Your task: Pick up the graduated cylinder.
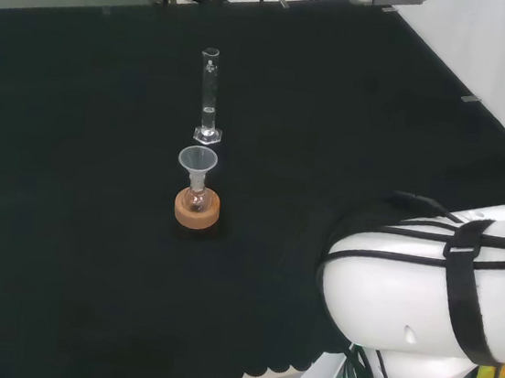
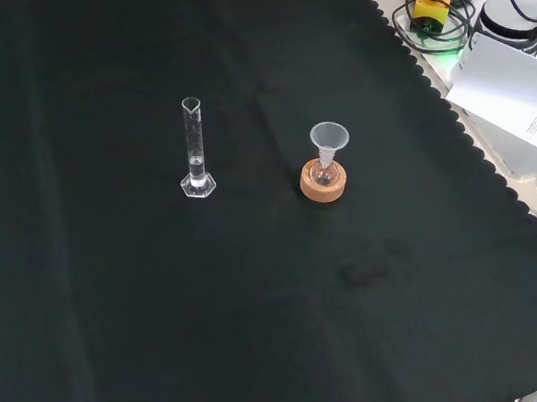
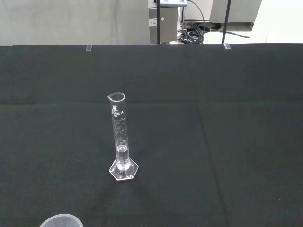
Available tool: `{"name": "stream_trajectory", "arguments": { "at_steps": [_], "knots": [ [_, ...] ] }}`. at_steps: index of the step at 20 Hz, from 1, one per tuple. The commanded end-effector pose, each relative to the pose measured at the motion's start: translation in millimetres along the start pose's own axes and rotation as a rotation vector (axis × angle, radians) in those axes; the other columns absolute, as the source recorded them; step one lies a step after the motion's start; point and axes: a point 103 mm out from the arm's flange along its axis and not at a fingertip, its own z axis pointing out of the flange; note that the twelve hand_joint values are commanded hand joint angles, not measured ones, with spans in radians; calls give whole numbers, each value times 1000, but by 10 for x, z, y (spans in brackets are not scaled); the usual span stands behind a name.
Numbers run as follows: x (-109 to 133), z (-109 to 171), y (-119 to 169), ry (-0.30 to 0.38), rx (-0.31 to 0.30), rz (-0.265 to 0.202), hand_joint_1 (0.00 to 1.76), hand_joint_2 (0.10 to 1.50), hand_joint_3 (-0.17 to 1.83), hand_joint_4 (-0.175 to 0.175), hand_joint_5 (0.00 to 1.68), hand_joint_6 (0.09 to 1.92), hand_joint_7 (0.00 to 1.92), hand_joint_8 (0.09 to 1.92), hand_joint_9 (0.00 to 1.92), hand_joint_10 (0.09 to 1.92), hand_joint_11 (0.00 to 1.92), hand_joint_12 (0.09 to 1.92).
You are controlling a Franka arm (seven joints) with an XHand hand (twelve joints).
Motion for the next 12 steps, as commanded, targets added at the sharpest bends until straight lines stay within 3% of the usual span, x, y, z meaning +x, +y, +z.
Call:
{"name": "stream_trajectory", "arguments": {
  "at_steps": [1, 4, 12],
  "knots": [
    [-50, -4, 16, -3, -7, -4, 251, 1326, -36, -15, 261, 87, 41, 502, 494, 87, 193, 1331],
    [-217, 6, 54, 11, -7, 2, 130, 1389, -7, -7, 239, 87, 5, 472, 456, 87, 172, 1337],
    [-416, 118, 173, 18, 11, 33, 128, 1392, -6, -7, 242, 87, 5, 468, 453, 87, 171, 1339]
  ]
}}
